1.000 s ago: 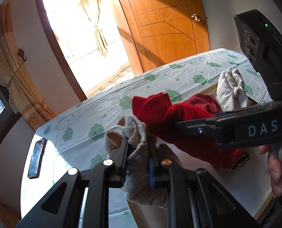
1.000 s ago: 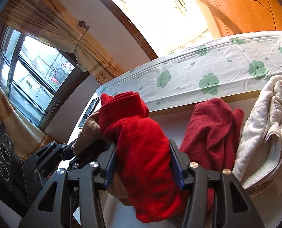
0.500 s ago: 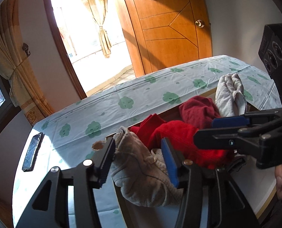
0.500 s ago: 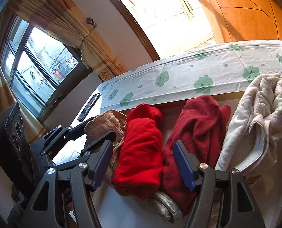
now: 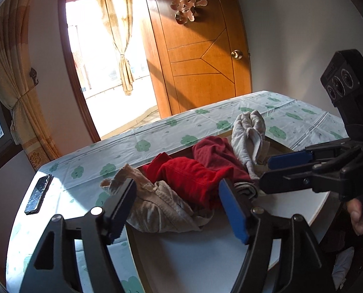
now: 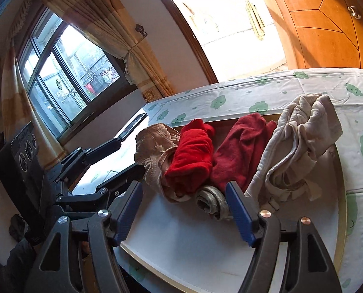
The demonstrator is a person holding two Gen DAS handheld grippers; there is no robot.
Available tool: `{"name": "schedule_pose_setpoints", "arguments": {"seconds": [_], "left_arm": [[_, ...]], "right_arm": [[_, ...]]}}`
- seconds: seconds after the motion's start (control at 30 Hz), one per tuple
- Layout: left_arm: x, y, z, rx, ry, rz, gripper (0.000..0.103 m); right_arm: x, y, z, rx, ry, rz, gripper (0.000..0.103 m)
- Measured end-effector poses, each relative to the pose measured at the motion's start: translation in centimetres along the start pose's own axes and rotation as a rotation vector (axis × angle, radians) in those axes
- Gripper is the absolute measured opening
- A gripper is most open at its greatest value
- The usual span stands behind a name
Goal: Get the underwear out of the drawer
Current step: 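Lower both garments into the tray beside the others and open both grippers, then move both tools down into the open drawer toward the socks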
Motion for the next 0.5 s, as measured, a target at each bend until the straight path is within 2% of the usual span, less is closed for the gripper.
{"name": "schedule_pose_setpoints", "arguments": {"seconds": [0.13, 0.5], "left_arm": [[1.4, -0.5, 1.5, 0.018, -0.038, 0.019, 0.072], [5.3, -3.0, 5.4, 0.056, -0.134, 0.094, 0.073]], "right_arm": [[0.0, -1.3, 2.4, 0.013, 0.004, 0.044, 0.073], [1.8, -6.0, 6.8, 0.023, 0.028, 0.064, 0.075]]}}
Point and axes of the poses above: each gripper's, at about its wrist camera, not at the fingertips, and z roughly against the way its jaws point, x to its right, y to its top, the point moved 3 cm from there along -z, roughly the way its jaws point, and after that the axes turned 13 degrees about -z, right-handed, at the moved point
